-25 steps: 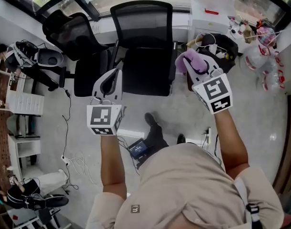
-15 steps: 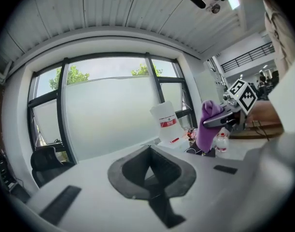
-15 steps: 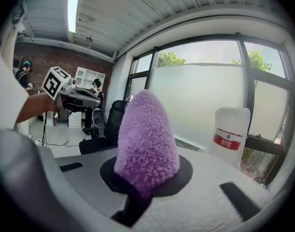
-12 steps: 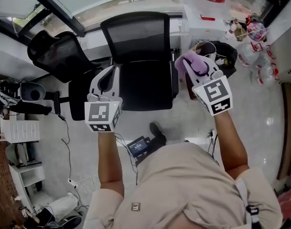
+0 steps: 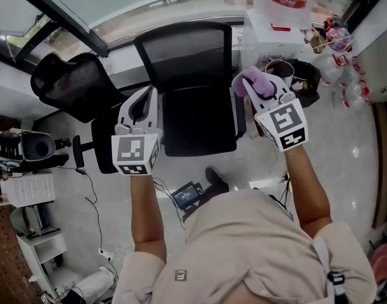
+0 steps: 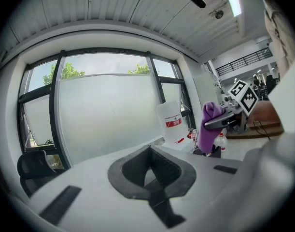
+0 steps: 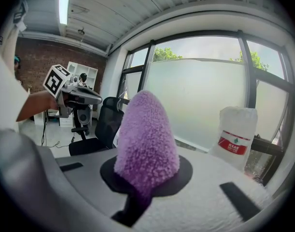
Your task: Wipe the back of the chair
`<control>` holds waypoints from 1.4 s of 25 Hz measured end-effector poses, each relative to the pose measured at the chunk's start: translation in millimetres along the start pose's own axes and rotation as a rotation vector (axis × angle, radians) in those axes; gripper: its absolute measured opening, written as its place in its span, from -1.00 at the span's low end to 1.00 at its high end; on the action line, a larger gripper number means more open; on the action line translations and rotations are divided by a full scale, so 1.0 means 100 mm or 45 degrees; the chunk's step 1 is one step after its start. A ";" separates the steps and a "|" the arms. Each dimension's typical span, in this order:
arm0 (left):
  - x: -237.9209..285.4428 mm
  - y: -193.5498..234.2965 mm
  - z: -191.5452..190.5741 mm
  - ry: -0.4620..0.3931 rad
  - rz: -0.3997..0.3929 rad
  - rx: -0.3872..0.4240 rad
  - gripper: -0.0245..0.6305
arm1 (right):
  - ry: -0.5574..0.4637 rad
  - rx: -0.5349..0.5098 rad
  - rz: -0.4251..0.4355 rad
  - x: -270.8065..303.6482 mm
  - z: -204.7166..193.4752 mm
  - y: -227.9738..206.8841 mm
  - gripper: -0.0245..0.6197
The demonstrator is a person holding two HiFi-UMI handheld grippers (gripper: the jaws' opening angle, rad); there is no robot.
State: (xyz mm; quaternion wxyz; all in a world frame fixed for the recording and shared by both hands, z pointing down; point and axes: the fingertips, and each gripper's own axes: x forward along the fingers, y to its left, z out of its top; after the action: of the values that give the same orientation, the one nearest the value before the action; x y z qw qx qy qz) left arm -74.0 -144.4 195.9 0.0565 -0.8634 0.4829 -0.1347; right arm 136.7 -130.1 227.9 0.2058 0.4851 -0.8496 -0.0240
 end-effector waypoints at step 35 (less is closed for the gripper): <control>0.75 1.52 -1.93 0.143 0.276 -0.120 -0.91 | -0.012 -0.099 0.132 4.32 -0.54 0.59 -0.83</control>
State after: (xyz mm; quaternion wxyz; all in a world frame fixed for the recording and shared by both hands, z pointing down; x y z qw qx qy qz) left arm -216.6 -282.2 359.6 0.0029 -0.7990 0.5816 -0.1530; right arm -82.7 -450.7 432.7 0.2213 0.4320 -0.8730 -0.0485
